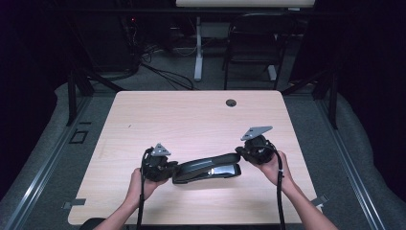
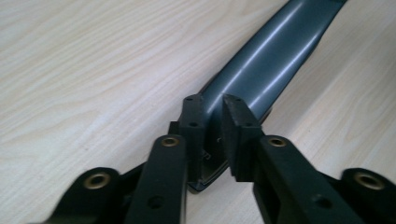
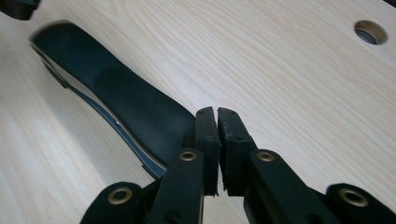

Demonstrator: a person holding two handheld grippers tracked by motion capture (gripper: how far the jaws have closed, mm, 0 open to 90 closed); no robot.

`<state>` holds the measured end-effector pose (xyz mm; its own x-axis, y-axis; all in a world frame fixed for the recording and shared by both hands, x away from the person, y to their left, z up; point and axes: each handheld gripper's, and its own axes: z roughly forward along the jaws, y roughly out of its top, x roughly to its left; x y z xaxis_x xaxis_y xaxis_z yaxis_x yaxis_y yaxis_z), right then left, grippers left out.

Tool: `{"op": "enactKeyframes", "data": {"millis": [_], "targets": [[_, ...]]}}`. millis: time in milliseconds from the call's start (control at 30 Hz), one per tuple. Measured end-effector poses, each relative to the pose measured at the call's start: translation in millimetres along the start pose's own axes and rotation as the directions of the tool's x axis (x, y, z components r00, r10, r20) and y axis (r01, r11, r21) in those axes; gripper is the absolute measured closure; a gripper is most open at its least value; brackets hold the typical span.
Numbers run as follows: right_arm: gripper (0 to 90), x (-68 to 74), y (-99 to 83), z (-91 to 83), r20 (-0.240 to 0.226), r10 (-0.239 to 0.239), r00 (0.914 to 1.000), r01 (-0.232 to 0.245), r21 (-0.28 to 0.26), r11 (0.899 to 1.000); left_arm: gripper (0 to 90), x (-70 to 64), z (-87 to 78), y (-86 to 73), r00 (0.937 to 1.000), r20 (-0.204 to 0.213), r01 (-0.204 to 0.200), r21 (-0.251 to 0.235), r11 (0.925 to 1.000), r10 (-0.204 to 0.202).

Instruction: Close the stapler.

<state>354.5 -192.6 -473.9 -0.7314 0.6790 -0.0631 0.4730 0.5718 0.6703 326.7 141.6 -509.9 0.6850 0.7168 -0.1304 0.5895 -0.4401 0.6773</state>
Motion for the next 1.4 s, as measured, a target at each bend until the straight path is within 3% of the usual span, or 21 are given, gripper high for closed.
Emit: {"op": "enactKeyframes", "data": {"millis": [133, 233, 367, 533, 767, 933, 1133, 1400], "targets": [[88.8, 2.5, 3.9, 0.3, -0.02, -0.014, 0.9997, 0.015, 0.015, 1.0, 55.9, 6.1, -2.4, 1.3, 0.9987, -0.038, 0.034, 0.002, 0.9994, -0.033], [90.0, 1.9, 2.4, 0.6, -0.038, 0.001, 0.9993, -0.001, 0.016, 1.0, 47.9, 10.6, -3.3, 1.0, 0.9976, -0.044, 0.053, 0.0, 0.9986, -0.052], [90.0, 2.0, -0.8, 5.5, -0.039, -0.005, 0.9992, 0.007, 0.043, 0.999, 43.5, 15.2, -5.3, 0.6, 0.9969, -0.039, 0.068, -0.013, 0.9976, -0.068], [90.0, -1.0, -4.8, 10.3, -0.052, 0.021, 0.9984, -0.018, 0.059, 0.998, 37.4, 21.1, -8.0, 0.2, 0.9959, -0.032, 0.084, -0.022, 0.9962, -0.085], [90.0, 0.4, -8.3, 18.0, -0.038, 0.0, 0.9993, 0.004, 0.097, 0.995, 26.9, 29.5, -12.5, -0.6, 0.9918, -0.05, 0.116, -0.036, 0.9926, -0.118], [90.0, -0.2, -9.0, 18.3, -0.045, 0.011, 0.9989, -0.007, 0.09, 0.996, 21.5, 31.6, -13.7, -0.7, 0.9894, -0.056, 0.132, -0.039, 0.9904, -0.134], [90.0, -0.6, -9.6, 19.0, -0.047, 0.019, 0.9987, -0.014, 0.099, 0.995, 18.3, 31.6, -13.7, -0.7, 0.988, -0.063, 0.138, -0.046, 0.9893, -0.141], [90.0, 3.3, -9.0, 20.2, -0.019, -0.013, 0.9997, 0.015, 0.106, 0.994, 17.5, 32.1, -13.9, -0.6, 0.9887, -0.059, 0.135, -0.04, 0.99, -0.138]]}}
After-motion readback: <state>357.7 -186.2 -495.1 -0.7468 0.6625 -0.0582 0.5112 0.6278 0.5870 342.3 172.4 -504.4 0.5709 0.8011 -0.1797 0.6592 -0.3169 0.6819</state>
